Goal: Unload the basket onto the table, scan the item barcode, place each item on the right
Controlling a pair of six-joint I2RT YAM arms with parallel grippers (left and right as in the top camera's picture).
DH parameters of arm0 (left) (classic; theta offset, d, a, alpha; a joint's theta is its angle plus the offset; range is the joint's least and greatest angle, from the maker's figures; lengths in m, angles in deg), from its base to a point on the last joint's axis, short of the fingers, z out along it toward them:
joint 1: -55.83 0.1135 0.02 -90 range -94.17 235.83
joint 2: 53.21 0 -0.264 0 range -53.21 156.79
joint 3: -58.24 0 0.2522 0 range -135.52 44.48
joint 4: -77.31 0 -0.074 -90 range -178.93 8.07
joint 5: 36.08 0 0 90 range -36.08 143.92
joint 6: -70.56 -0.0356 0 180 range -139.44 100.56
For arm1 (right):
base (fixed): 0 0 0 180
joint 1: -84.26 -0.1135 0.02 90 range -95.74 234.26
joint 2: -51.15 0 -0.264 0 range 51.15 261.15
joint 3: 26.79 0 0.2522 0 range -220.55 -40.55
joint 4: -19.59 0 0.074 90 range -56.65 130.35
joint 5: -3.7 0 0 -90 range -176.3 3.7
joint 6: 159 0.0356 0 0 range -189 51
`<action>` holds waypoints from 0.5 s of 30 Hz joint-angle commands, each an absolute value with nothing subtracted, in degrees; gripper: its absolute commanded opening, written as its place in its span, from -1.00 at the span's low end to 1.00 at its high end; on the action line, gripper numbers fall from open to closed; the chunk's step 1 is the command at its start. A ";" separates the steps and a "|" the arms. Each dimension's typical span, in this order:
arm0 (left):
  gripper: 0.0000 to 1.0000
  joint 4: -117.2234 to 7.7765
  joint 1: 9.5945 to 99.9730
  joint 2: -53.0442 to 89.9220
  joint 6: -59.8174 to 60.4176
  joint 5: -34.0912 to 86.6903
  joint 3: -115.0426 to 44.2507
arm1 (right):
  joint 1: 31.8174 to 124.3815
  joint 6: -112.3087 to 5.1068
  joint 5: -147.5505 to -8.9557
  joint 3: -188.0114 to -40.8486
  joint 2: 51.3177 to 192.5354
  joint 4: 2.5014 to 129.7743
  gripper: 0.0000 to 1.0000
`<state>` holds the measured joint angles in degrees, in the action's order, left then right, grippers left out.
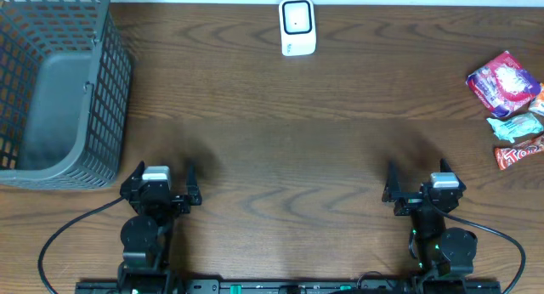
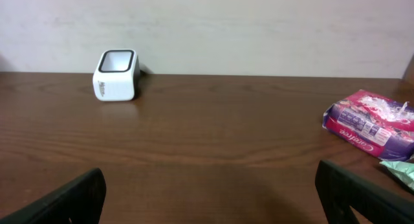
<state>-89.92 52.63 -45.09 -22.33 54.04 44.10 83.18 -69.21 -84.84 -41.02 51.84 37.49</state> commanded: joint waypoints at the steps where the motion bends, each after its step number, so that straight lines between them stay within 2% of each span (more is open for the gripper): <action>1: 0.99 -87.45 52.67 -48.35 -22.86 53.93 44.25 | 83.57 -68.42 -85.32 -40.89 51.45 37.73 0.99; 6: 0.99 -84.79 52.67 -52.91 -22.86 54.12 44.25 | 83.57 -68.42 -85.32 -40.89 51.45 37.73 0.99; 15: 0.98 -84.74 52.65 -53.11 -22.77 54.08 44.25 | 83.57 -68.42 -85.32 -40.89 51.45 37.73 0.99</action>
<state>-87.56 52.63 -52.59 -22.33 53.14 43.60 83.18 -69.21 -84.84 -41.00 51.82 37.49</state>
